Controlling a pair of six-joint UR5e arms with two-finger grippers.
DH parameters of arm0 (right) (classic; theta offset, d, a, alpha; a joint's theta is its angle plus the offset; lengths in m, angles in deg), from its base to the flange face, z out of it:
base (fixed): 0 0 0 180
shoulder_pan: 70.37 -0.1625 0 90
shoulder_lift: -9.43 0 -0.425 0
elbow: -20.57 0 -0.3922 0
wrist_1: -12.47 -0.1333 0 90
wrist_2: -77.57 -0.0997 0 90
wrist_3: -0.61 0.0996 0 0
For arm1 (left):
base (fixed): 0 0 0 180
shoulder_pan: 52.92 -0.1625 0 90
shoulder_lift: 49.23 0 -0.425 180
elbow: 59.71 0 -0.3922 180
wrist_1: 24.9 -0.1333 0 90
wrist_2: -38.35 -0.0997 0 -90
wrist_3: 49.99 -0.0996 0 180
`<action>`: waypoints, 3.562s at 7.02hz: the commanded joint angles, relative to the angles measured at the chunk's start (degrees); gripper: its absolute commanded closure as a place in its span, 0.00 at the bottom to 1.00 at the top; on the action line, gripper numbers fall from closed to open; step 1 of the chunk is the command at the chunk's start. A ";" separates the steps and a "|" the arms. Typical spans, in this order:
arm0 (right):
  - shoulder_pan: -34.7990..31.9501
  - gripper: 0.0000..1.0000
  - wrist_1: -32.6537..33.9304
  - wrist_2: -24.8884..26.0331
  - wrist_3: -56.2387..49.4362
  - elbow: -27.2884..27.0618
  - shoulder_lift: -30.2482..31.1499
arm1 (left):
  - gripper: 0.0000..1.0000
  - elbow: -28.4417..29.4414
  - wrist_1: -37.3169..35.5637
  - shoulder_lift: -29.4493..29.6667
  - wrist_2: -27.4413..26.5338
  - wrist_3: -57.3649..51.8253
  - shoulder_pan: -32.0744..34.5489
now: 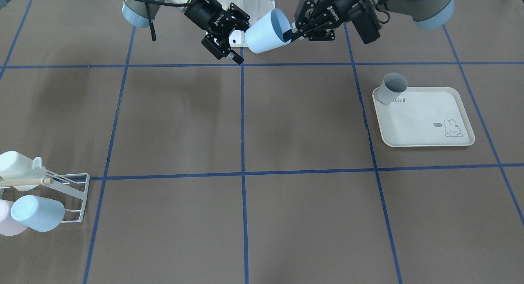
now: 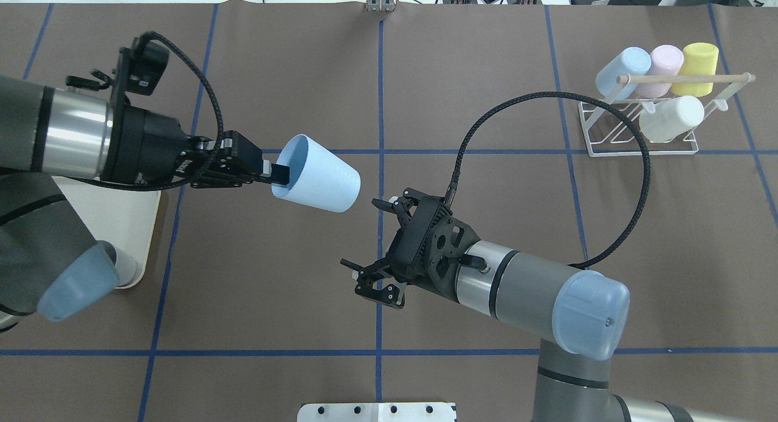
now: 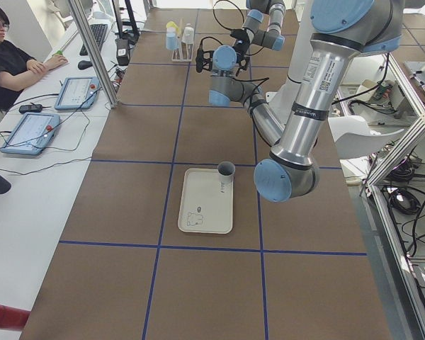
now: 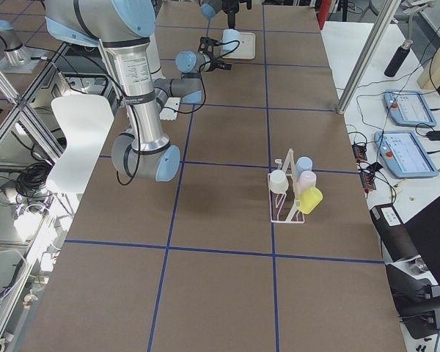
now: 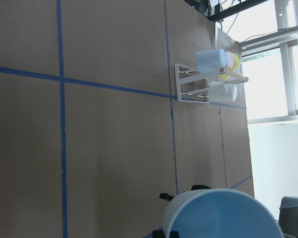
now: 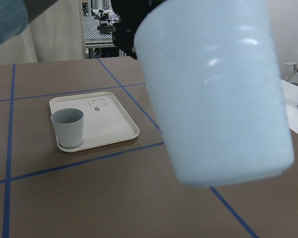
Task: Transfer IKEA cup to right arm and place on rack
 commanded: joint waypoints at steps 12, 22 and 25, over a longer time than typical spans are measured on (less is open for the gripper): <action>-0.05 0.01 -0.01 0.00 -0.12 -0.27 -0.14 | 1.00 2.99 3.20 -1.21 -1.03 -0.83 -4.82; -0.93 0.78 0.17 1.31 -0.74 -0.53 0.12 | 0.00 2.12 2.86 -0.95 -0.15 -2.40 -2.37; -2.41 0.94 5.14 8.36 -1.35 -1.06 1.88 | 0.00 2.47 -1.34 -6.38 5.64 -15.10 6.93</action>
